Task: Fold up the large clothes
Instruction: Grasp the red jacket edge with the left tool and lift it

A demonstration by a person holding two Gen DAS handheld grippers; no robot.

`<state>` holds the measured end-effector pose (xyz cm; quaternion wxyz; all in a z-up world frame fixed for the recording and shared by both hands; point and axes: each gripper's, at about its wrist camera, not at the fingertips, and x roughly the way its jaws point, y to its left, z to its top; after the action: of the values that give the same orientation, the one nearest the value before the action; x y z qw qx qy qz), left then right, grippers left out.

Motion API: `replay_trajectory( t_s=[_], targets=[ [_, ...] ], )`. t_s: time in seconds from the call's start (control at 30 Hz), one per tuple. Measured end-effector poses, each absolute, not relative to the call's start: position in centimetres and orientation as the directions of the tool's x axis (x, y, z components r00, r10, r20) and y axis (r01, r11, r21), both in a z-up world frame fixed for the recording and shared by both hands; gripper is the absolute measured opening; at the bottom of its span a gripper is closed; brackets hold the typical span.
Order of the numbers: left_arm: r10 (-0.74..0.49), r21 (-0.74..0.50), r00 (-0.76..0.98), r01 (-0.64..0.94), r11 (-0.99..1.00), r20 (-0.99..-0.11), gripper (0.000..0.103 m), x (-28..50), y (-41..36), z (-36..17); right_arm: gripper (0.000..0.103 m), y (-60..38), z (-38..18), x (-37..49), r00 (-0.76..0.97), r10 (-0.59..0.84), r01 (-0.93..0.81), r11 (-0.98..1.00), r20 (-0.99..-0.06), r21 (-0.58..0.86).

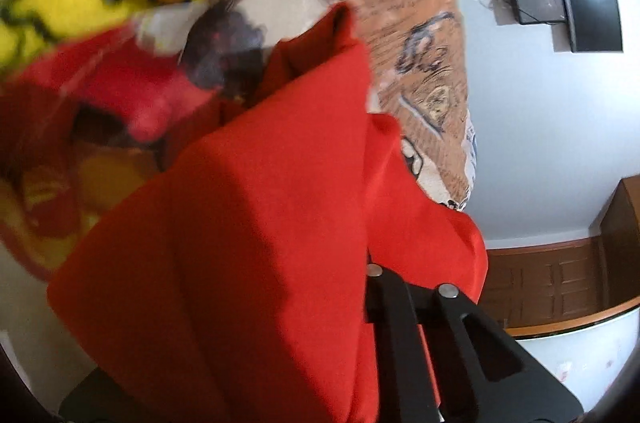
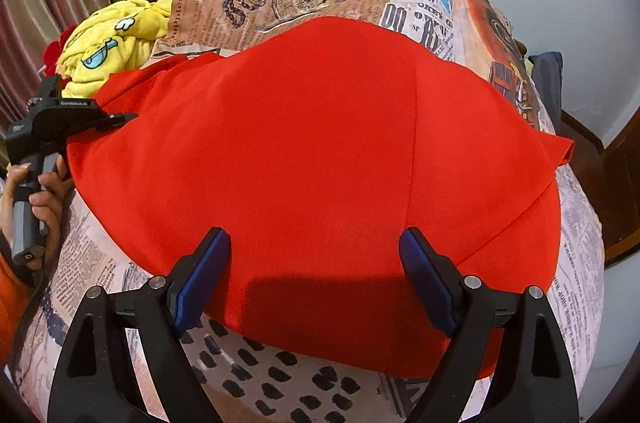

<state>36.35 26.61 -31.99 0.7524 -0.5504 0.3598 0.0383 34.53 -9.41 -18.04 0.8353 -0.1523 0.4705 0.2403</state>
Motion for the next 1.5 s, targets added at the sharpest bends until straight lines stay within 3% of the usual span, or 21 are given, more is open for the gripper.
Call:
replay_trajectory(
  t_s=[0.13, 0.4, 0.67, 0.87, 1.03, 1.37, 1.5],
  targets=[
    [-0.263, -0.755, 0.768, -0.395, 0.523, -0.584, 0.008, 36.0, 25.8, -27.3, 0.085, -9.0, -17.2, 34.6, 0.443, 0.263, -0.555, 0.831, -0.857, -0.032],
    [-0.207, -0.734, 0.858, -0.249, 0.632, -0.47, 0.008, 32.2, 25.7, -18.7, 0.085, -5.2, -14.5, 35.7, 0.437, 0.36, -0.587, 0.809, -0.824, 0.042],
    [-0.119, -0.698, 0.897, -0.242, 0.674, -0.426, 0.008, 27.9, 26.4, -15.6, 0.085, 2.9, -16.7, 35.9, 0.346, 0.367, -0.699, 0.715, -0.864, 0.024],
    [-0.082, -0.661, 0.887, -0.273, 0.699, -0.454, 0.007, 27.1, 26.7, -15.8, 0.086, 6.2, -20.0, 34.7, 0.225, 0.354, -0.749, 0.659, -0.908, 0.072],
    [-0.136, -0.693, 0.886, -0.243, 0.679, -0.444, 0.004, 28.2, 26.3, -16.0, 0.09, 7.0, -20.6, 33.2, 0.281, 0.318, -0.779, 0.626, -0.905, -0.022],
    [-0.212, -0.632, 0.888, -0.108, 0.767, -0.409, 0.002, 33.6, 19.9, -11.5, 0.09, -0.4, -16.8, 36.1, 0.264, 0.434, -0.665, 0.729, -0.861, 0.163],
    [-0.247, -0.558, 0.873, -0.034, 0.829, -0.42, 0.002, 36.2, 15.1, -9.8, 0.09, -5.7, -15.1, 36.9, 0.37, 0.394, -0.584, 0.803, -0.841, 0.119]
  ],
)
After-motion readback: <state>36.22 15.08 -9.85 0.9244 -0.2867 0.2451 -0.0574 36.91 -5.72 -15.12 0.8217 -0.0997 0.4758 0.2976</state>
